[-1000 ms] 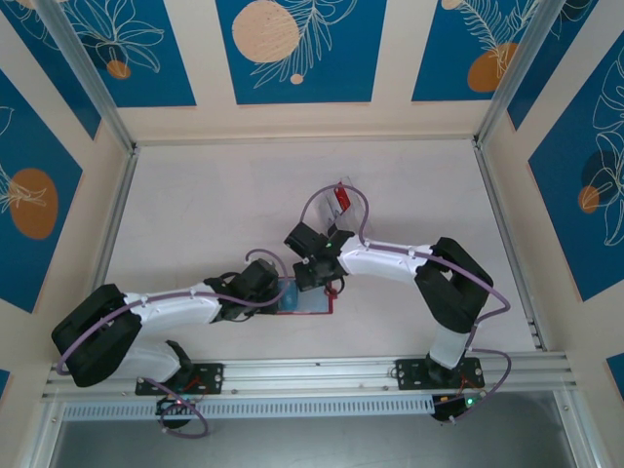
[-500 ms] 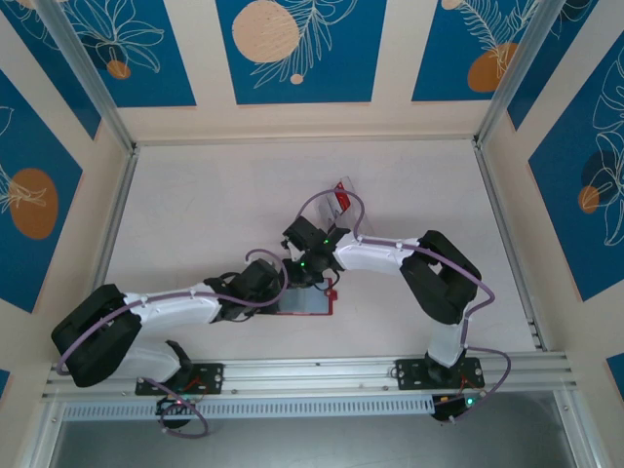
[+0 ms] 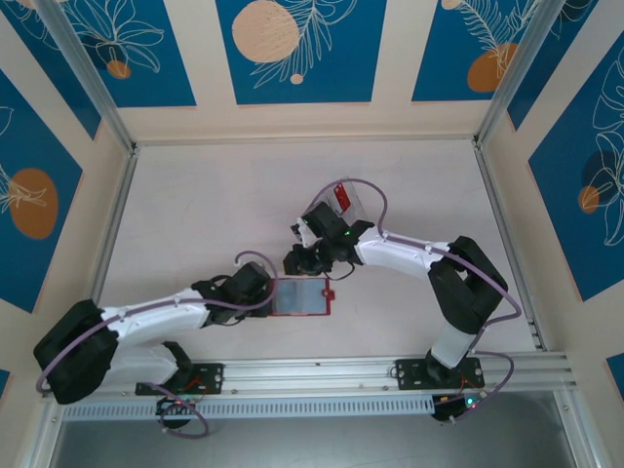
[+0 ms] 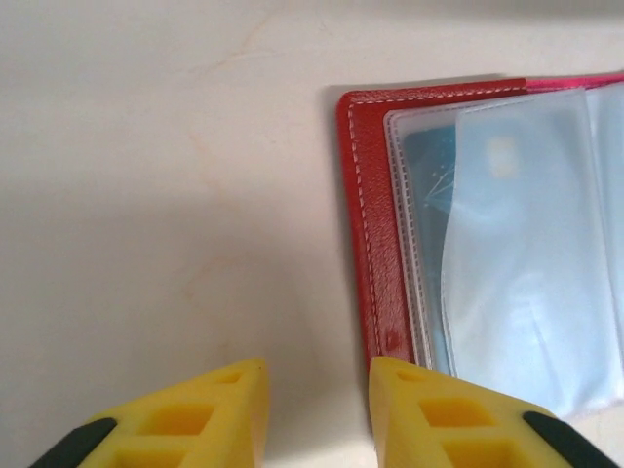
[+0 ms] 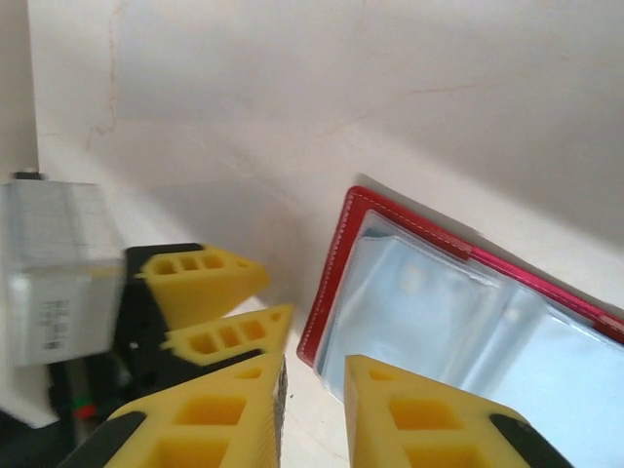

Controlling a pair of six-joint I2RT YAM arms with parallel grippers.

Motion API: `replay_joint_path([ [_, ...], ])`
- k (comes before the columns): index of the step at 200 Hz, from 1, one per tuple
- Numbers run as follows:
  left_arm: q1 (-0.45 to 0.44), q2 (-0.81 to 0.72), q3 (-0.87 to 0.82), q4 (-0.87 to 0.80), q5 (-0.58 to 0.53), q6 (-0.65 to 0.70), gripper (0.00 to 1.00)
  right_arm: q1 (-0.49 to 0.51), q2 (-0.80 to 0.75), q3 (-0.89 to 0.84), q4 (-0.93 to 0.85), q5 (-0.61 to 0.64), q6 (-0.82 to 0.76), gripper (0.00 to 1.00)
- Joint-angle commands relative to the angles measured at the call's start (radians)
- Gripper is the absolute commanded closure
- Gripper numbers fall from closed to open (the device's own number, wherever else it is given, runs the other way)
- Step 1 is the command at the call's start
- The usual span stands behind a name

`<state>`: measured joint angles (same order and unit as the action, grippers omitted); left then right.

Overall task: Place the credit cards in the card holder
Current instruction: Flip over the card slot in the card holder.

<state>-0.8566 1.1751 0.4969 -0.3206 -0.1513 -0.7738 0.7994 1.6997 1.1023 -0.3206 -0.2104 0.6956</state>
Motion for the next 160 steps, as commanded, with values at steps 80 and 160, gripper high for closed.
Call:
replay_joint_path([
  [80,0.022,0.012,0.051,0.007,0.151,0.113,0.50,0.118,0.205,0.048,-0.080,0.112,0.005,0.86],
  [160,0.021,0.070,0.063,0.019,0.122,0.126,0.47,0.053,0.105,0.003,-0.047,0.038,-0.014,0.81],
])
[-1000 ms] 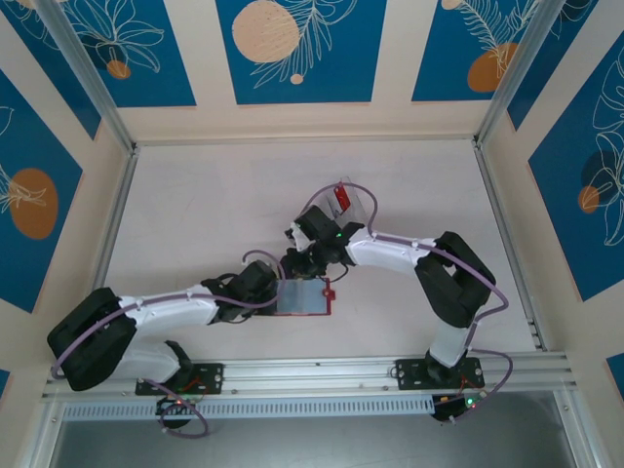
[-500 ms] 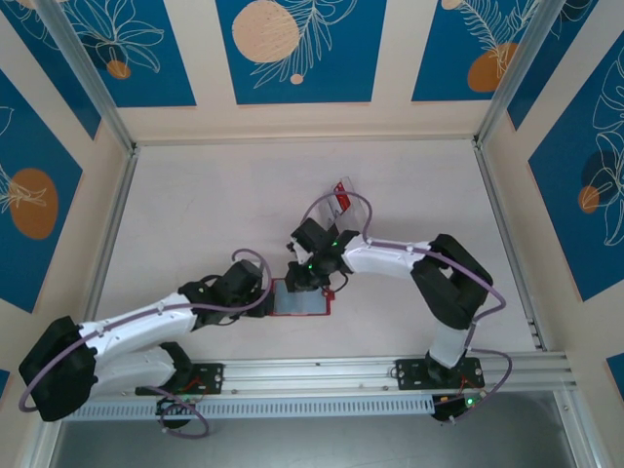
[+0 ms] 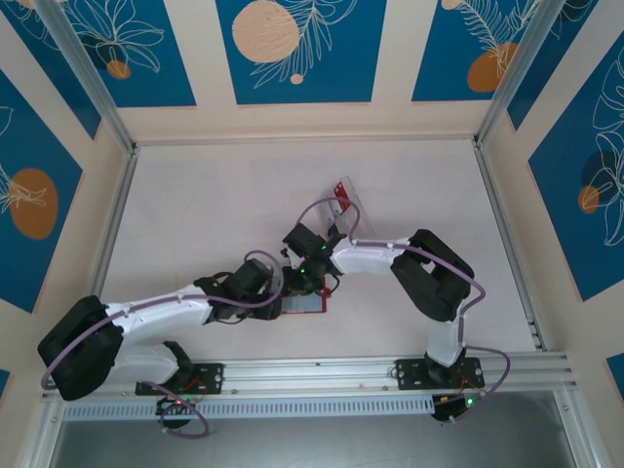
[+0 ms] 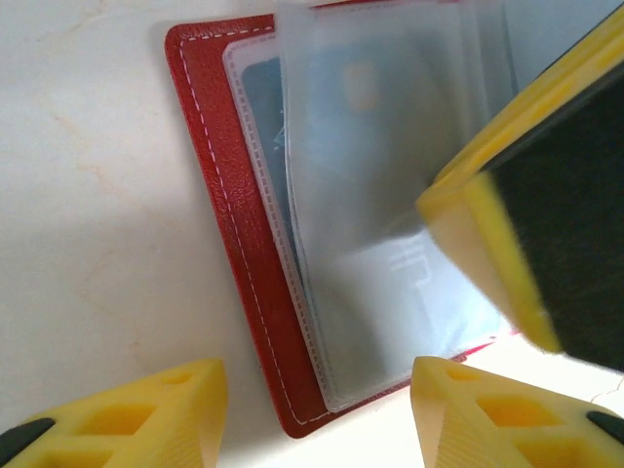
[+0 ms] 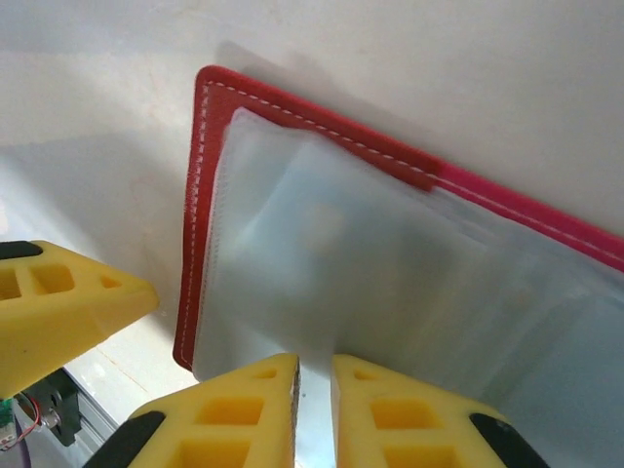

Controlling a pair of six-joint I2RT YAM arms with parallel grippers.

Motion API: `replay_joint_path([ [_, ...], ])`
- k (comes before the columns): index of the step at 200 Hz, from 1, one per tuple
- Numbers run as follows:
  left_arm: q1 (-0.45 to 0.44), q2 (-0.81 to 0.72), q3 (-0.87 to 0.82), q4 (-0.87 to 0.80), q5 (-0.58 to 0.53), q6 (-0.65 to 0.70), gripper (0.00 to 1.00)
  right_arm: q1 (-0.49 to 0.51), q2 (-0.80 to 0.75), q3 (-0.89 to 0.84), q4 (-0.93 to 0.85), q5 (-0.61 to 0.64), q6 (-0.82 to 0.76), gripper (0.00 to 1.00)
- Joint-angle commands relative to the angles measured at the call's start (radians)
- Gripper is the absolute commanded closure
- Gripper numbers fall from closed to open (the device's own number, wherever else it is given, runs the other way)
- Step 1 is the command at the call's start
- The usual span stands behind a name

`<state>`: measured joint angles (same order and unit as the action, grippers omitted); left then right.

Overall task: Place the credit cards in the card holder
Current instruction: Flip over the card slot in the card holder, then pick up the credit card from the storage box.

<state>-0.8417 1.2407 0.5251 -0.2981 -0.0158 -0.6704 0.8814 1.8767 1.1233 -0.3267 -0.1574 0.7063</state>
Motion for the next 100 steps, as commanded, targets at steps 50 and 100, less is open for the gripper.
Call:
replay_joint_path([
  [50,0.005,0.020,0.062,-0.023,-0.054,0.036,0.47,-0.093,-0.202,-0.013,-0.164,0.043,-0.110,0.80],
  [100,0.006,0.095,0.104,-0.040,-0.101,0.059,0.51,-0.205,-0.229,0.073,-0.353,0.301,-0.176,0.79],
])
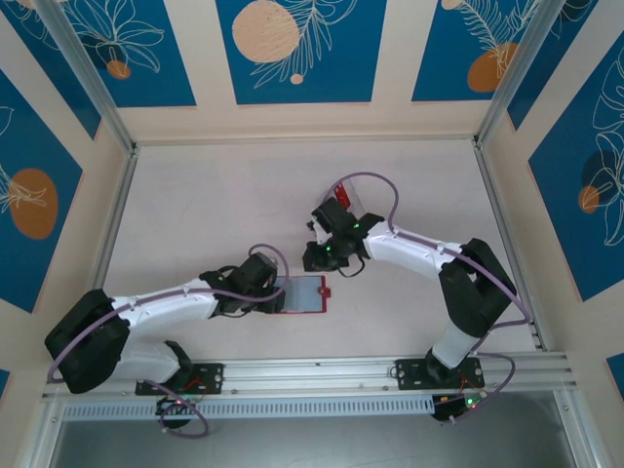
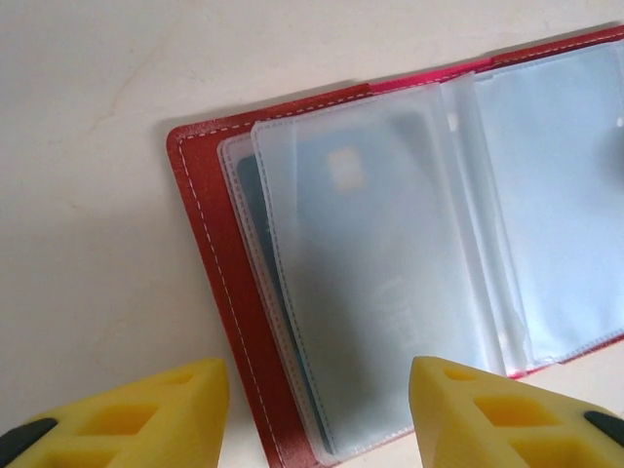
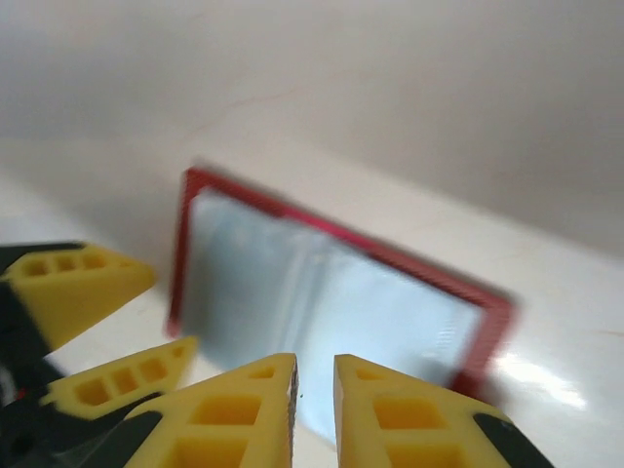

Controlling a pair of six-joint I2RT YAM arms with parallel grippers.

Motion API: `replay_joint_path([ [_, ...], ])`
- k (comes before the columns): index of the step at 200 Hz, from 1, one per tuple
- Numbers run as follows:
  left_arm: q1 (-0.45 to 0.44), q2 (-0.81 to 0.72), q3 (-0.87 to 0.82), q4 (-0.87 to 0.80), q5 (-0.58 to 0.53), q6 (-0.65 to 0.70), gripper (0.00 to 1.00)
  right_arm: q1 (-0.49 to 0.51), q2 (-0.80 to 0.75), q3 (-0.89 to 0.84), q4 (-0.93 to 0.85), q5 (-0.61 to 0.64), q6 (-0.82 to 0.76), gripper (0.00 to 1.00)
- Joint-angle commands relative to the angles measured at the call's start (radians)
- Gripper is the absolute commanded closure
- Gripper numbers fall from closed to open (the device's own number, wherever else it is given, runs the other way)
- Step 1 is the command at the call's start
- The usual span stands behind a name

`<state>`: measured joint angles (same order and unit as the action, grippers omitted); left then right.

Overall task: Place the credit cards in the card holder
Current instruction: Pick up the credit card from the storage box.

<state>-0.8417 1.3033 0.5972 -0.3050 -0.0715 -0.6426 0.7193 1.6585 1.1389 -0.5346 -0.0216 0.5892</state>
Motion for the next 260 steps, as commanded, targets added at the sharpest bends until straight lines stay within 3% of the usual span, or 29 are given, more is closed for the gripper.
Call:
replay_joint_path([
  [1,0.006,0.034,0.032,-0.034,-0.046,0.031,0.51,-0.043,-0.010,0.060,-0.149,0.172,-0.060,0.79],
  [60,0.006,0.081,0.012,-0.010,-0.056,0.025,0.58,-0.094,0.101,0.224,-0.274,0.399,-0.127,0.76],
  [112,0.006,0.056,-0.023,0.004,-0.047,0.005,0.62,-0.117,0.223,0.308,-0.297,0.430,-0.164,0.76],
  [260,0.003,0.065,-0.046,0.036,-0.028,-0.014,0.64,-0.106,0.304,0.360,-0.280,0.396,-0.198,0.81],
])
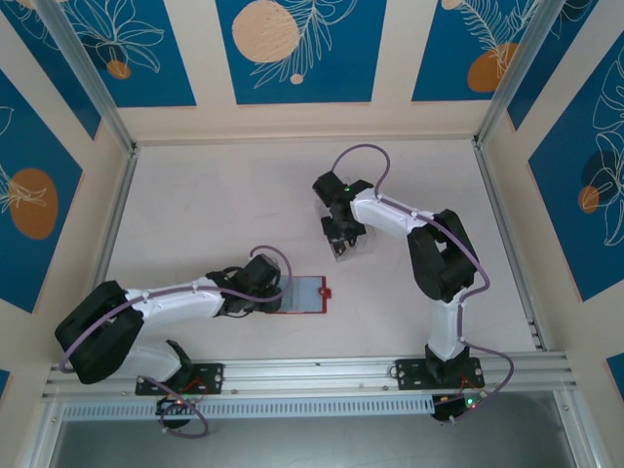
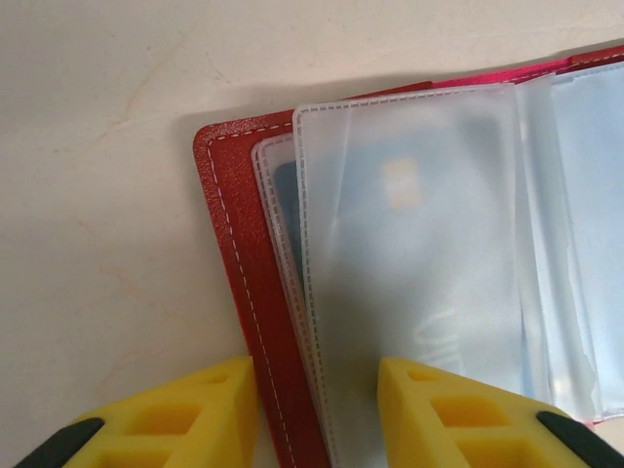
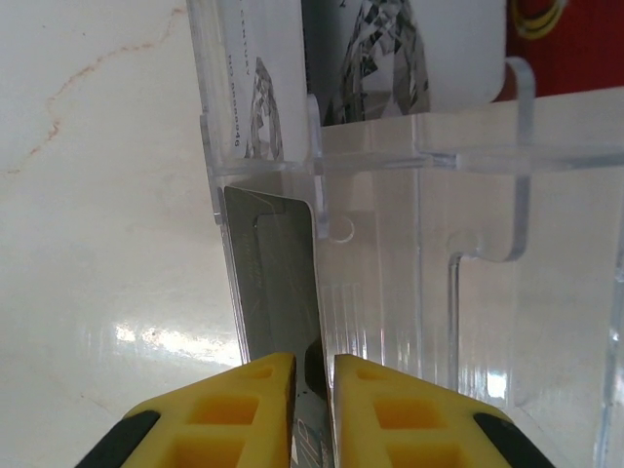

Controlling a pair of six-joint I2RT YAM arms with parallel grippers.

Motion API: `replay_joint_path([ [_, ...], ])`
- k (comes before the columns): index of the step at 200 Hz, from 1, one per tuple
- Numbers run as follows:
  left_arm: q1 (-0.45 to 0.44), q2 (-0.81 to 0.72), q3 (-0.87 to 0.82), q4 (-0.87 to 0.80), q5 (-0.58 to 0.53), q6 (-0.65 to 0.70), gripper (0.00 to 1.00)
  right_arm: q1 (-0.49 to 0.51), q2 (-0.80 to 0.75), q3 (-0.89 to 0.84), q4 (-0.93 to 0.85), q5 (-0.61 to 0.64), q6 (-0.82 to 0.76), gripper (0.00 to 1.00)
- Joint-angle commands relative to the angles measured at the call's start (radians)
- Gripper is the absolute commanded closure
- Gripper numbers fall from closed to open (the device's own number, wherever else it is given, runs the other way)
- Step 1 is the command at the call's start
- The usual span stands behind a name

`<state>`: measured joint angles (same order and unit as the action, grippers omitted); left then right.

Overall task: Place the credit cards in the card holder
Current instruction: Pick up the credit card from the storage box.

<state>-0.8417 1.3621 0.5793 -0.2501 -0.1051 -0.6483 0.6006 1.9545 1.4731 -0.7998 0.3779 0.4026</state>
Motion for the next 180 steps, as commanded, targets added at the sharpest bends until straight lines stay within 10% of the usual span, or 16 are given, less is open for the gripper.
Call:
replay_joint_path([
  [1,0.003,0.006,-0.029,-0.019,0.005,-0.009,0.64,0.013,0.007,0.027,-0.015,-0.002,-0.012,0.81],
  [180,0.001,-0.007,-0.050,-0.013,0.007,-0.020,0.65,0.035,0.055,0.070,-0.052,0.003,-0.027,0.92],
])
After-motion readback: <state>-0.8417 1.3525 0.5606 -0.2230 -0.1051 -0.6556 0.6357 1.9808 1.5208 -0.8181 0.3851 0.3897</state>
